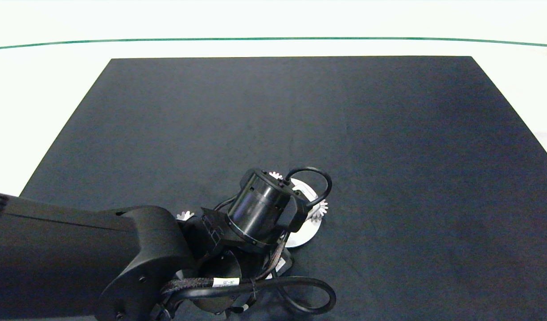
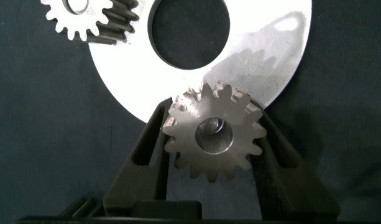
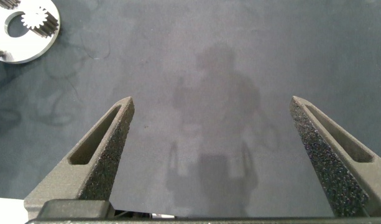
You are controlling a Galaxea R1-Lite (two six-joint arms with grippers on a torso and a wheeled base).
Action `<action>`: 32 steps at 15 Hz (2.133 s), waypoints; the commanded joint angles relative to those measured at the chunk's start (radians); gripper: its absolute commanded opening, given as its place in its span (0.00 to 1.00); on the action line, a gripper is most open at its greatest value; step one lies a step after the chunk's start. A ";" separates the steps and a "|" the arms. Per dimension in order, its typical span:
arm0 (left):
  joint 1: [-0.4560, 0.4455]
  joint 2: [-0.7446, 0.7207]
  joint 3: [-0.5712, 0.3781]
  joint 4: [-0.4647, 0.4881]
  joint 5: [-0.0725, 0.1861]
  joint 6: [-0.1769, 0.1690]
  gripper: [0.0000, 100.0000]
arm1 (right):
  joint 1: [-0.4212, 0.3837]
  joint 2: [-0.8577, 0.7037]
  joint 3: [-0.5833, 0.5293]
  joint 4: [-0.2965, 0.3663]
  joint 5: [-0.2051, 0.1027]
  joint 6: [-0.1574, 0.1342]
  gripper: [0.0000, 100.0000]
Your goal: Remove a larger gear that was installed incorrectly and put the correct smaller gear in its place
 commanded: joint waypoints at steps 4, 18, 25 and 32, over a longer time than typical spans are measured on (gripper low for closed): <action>0.006 0.006 -0.004 0.002 0.001 0.001 0.10 | 0.000 -0.005 0.003 0.002 0.000 -0.002 1.00; 0.041 0.000 0.011 0.004 -0.017 0.001 0.10 | 0.000 -0.006 0.008 0.002 0.000 -0.002 1.00; 0.041 0.006 -0.018 0.028 -0.017 0.007 0.10 | 0.000 -0.009 0.012 0.002 0.000 -0.001 1.00; 0.041 0.006 -0.018 0.030 -0.017 0.006 1.00 | 0.000 -0.012 0.015 0.002 0.000 -0.001 1.00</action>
